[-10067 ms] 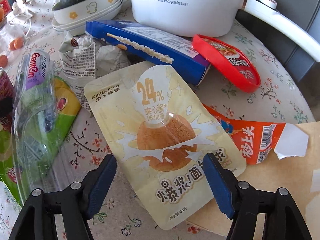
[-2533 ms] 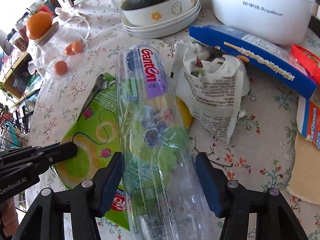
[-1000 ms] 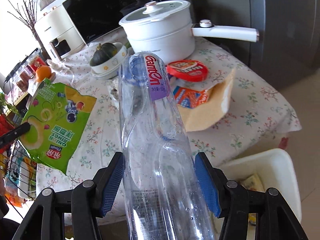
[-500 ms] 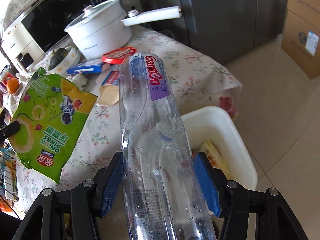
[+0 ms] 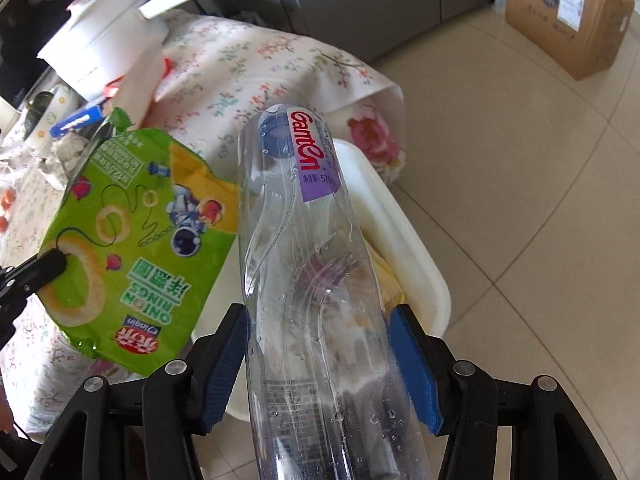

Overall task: Collect trash
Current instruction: 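Carry the green bag and clear bottle over the white bin, then open the left tool to drop the green bag while the right tool releases the bottle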

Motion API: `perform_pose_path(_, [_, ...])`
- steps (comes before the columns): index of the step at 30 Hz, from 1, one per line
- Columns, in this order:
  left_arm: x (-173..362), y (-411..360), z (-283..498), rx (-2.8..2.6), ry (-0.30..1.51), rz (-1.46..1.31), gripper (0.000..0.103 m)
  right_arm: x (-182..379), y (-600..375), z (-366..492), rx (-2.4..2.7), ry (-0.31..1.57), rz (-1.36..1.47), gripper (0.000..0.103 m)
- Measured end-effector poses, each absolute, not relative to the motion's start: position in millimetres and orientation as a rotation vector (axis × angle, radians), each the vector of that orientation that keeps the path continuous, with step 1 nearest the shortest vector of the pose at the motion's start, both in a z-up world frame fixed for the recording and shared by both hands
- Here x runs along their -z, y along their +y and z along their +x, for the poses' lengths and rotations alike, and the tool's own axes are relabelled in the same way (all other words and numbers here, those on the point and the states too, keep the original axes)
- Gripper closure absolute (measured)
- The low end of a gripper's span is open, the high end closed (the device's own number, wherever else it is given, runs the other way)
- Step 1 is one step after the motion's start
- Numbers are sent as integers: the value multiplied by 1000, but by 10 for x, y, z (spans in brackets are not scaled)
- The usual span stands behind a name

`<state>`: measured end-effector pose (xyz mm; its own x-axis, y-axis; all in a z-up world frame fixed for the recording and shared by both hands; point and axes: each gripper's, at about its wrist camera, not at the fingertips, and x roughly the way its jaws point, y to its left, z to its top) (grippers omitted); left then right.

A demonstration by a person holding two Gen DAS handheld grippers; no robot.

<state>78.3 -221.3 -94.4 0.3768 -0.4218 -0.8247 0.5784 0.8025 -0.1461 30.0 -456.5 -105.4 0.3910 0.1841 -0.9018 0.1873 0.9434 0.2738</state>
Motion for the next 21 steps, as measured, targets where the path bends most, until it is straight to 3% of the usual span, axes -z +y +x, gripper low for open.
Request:
perform_pose_path(6, [1172, -2406, 896, 647, 1017, 198, 101, 1186, -4677, 296, 30, 1212, 371, 40])
perform_pose_path(10, [1234, -2478, 884, 652, 1034, 252, 95, 1284, -4701, 310, 47, 1245, 365, 40])
perform_pose_path(12, [1217, -2462, 854, 651, 1028, 286, 88, 1321, -4709, 327, 57, 1261, 360, 40])
perform_pose_path(16, [1096, -2278, 834, 638, 1019, 265, 61, 1389, -4704, 386, 56, 1286, 355, 40])
perform_pose_path(21, [952, -1975, 795, 614, 1003, 250, 54, 1548, -4541, 566, 34, 1353, 323, 40])
